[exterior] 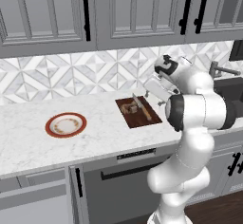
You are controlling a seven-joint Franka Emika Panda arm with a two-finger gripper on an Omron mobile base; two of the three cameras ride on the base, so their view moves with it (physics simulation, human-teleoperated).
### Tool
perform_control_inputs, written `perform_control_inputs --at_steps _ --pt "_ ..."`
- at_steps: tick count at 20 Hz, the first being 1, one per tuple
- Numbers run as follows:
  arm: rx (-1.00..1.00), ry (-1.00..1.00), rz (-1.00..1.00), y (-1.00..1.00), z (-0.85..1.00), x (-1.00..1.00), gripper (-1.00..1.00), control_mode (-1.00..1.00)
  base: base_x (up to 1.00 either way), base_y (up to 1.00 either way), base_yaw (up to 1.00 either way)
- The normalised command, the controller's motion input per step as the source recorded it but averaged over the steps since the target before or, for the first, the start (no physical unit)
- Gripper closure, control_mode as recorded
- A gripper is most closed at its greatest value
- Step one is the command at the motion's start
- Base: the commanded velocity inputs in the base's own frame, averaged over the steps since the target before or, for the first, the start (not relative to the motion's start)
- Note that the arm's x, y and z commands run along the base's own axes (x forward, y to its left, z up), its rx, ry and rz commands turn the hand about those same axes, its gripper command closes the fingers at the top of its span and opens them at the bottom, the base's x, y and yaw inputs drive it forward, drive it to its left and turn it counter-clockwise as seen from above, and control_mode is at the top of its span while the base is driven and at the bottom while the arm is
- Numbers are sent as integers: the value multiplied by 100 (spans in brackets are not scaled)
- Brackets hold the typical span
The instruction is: Pick up the knife from the drawer and place it on the cutting board. Then place the meat from the plate to the cutting board.
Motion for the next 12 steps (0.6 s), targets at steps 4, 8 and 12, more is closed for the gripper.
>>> perform_control_inputs --at_steps 4,8,12 --pt "-13 0 34 69 48 -100 -100 -100 0 0 0" --pt "-14 -4 38 27 33 -100 -100 -100 0 0 0" --pt "-3 -27 13 12 41 -100 -100 -100 0 0 0"
